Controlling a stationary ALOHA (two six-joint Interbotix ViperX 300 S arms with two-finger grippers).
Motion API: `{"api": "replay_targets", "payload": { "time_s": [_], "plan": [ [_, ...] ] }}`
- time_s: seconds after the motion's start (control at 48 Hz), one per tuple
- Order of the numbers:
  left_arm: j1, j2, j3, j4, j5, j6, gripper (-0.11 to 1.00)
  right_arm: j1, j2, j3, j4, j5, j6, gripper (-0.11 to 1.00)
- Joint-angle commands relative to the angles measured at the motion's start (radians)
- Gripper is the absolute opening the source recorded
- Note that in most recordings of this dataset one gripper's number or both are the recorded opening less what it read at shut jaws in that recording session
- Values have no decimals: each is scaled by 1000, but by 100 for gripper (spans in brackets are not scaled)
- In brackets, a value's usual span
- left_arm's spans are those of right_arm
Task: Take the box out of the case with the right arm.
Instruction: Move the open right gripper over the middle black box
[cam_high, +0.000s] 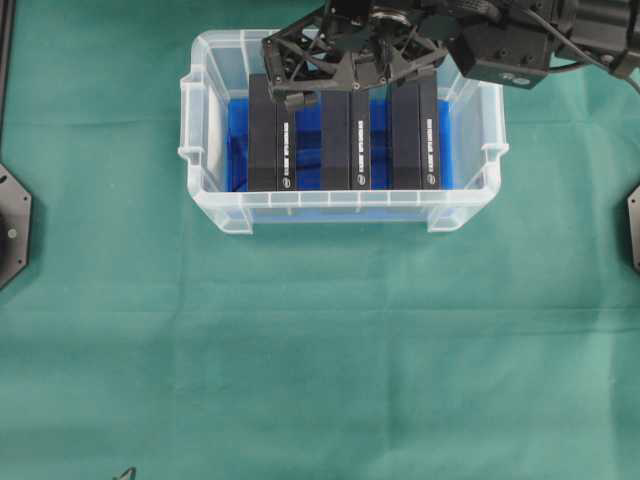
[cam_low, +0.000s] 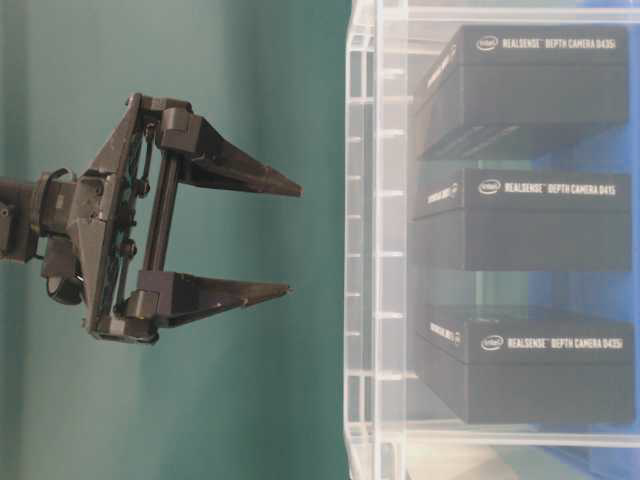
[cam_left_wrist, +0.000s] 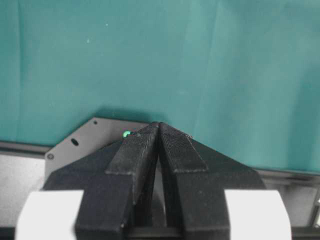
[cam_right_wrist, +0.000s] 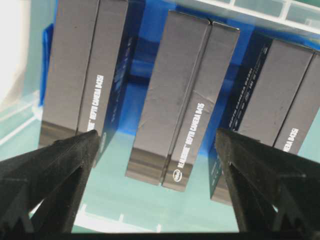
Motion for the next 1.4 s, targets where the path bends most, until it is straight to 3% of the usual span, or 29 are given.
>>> {"api": "replay_targets", "payload": {
  "time_s": [0.0,1.376],
  "plan": [
    [-3,3,-21,3,-2,0,0,0,-18,-21,3,-3,-2,95],
    [-3,3,-20,3,-2,-2,0,2,-15,-21,26,25,-5,95]
  ]
}}
